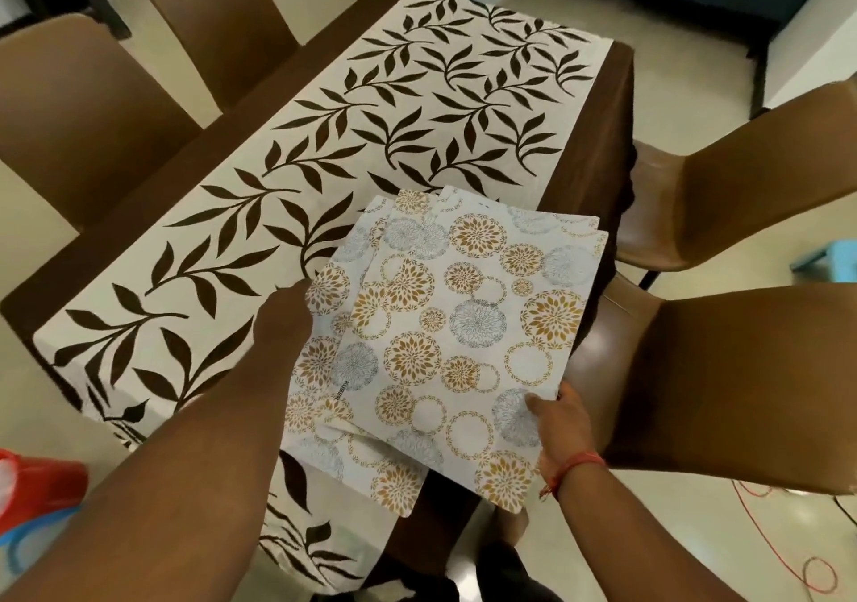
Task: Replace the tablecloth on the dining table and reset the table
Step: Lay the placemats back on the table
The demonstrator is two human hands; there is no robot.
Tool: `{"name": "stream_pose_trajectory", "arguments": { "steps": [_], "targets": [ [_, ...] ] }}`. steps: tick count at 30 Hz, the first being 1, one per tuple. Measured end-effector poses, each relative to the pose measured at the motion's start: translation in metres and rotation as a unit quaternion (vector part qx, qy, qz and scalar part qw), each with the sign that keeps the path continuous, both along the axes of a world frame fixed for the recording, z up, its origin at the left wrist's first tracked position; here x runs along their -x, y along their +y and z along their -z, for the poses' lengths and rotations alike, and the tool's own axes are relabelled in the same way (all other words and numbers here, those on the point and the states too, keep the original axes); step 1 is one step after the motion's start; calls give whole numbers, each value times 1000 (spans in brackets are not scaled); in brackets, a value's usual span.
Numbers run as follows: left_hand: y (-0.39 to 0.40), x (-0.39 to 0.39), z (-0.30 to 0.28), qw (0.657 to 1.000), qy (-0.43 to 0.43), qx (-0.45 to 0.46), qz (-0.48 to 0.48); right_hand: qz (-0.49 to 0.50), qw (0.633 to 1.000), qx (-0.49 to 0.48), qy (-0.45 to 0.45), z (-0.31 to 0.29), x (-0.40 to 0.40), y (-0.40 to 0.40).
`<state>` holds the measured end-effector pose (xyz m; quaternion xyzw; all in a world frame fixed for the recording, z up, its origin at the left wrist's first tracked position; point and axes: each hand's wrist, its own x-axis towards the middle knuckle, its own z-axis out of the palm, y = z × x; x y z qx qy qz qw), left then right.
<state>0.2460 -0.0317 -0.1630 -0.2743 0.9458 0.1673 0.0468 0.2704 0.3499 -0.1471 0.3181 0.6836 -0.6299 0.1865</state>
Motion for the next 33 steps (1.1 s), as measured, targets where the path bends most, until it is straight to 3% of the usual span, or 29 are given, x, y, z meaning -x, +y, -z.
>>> {"name": "stream_pose_trajectory", "arguments": {
  "steps": [4, 6, 8, 11, 13, 16, 19, 26, 29, 33],
  "targets": [
    [6, 1, -3, 999, -22, 29, -13, 0, 1000, 3, 6, -4, 2, 1],
    [14, 2, -7, 997, 5, 72, -11, 6, 1000, 11, 11, -7, 0, 3],
    [29, 2, -8, 997, 58, 53, 23, 11, 1000, 23, 16, -8, -3, 6],
    [72, 2, -20, 989, 103, -103, -13, 10, 999, 40, 20, -11, -7, 14],
    [100, 5, -28, 979, 30, -192, -64, 11, 999, 44, 16, -13, -8, 27],
    [129, 4, -37, 969, -34, -231, -82, 9, 998, 56, 22, -17, -8, 58],
    [152, 5, -51, 949, -21, -295, -107, -3, 997, 61, 45, -29, -2, 91],
    [295, 23, -113, 930, 109, -352, -5, -23, 989, 76, 124, -74, 10, 232],
    [392, 33, -147, 904, 184, -386, 21, -20, 978, 52, 199, -98, 18, 320],
    [530, 56, -181, 855, 217, -470, 34, 4, 965, 45, 258, -142, 33, 448]
  ]
}}
